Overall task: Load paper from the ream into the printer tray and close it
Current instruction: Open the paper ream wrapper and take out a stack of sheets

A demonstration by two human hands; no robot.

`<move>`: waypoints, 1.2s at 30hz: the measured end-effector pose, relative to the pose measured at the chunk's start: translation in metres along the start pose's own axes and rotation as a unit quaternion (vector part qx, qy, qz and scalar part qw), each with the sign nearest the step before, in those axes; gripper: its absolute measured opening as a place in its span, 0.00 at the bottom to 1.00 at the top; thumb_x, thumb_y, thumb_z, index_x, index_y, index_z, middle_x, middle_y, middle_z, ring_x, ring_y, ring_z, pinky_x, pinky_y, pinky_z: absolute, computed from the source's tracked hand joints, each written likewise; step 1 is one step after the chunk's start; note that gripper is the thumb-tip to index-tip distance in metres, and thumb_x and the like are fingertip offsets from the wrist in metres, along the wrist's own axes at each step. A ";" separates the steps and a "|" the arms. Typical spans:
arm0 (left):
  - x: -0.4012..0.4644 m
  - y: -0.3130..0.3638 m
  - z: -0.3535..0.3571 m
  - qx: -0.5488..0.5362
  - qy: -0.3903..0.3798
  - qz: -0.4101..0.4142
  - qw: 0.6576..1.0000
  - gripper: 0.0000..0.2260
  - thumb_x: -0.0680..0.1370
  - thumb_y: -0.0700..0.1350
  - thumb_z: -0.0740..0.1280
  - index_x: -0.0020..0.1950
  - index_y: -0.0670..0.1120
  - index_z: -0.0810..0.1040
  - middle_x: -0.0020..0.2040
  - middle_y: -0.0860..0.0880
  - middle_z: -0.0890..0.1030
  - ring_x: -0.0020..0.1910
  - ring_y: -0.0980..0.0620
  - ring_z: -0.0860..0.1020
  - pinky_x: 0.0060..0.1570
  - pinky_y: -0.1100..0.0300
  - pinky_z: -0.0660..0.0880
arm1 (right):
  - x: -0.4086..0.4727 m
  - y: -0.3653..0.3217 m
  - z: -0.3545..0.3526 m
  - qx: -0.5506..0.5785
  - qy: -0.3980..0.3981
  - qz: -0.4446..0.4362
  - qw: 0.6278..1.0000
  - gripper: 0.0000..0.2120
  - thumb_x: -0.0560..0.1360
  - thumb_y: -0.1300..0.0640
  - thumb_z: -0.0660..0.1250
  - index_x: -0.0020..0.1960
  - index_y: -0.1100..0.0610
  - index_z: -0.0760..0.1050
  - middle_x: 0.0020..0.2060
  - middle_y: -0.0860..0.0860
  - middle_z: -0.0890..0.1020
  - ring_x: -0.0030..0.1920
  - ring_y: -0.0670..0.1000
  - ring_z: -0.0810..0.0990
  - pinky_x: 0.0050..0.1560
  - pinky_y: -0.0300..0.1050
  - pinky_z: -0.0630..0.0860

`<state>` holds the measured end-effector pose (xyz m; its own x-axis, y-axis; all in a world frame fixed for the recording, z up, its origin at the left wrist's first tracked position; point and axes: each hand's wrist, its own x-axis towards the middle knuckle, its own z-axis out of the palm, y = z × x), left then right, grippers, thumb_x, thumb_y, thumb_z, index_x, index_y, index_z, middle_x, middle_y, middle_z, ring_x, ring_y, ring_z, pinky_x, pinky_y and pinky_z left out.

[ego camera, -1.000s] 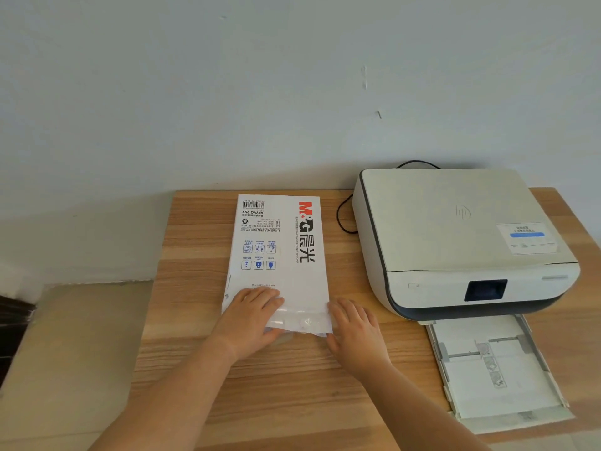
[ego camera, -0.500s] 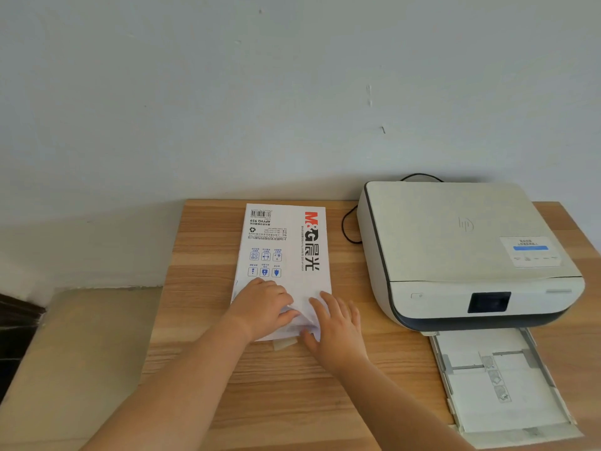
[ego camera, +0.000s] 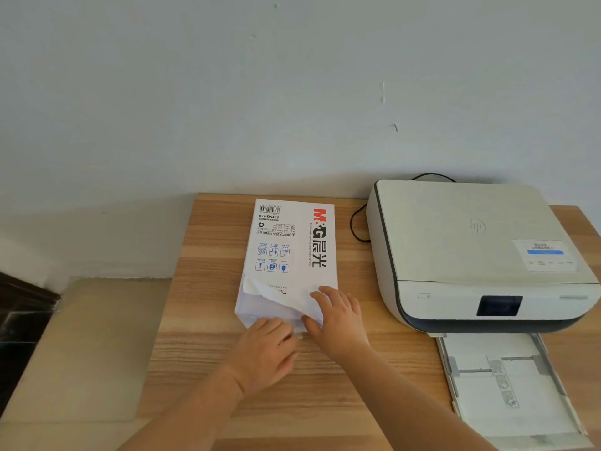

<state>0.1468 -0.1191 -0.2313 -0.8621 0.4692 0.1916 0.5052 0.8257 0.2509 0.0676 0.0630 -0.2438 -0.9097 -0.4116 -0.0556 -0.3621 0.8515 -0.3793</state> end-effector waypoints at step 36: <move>0.033 -0.047 0.019 0.087 -0.200 -0.212 0.953 0.05 0.68 0.38 0.75 0.42 0.45 0.82 0.46 0.48 0.79 0.47 0.46 0.77 0.24 0.59 0.71 | -0.003 -0.001 -0.011 -0.005 0.005 0.001 1.000 0.24 0.77 0.42 0.62 0.69 0.51 0.70 0.67 0.49 0.73 0.69 0.52 0.69 0.72 0.56 0.56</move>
<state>0.0935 -0.1366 -0.2548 -0.9509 0.1355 -0.2784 0.1244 0.9906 0.0572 0.0687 0.0670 -0.2335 -0.9123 -0.4067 -0.0473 -0.3623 0.8557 -0.3694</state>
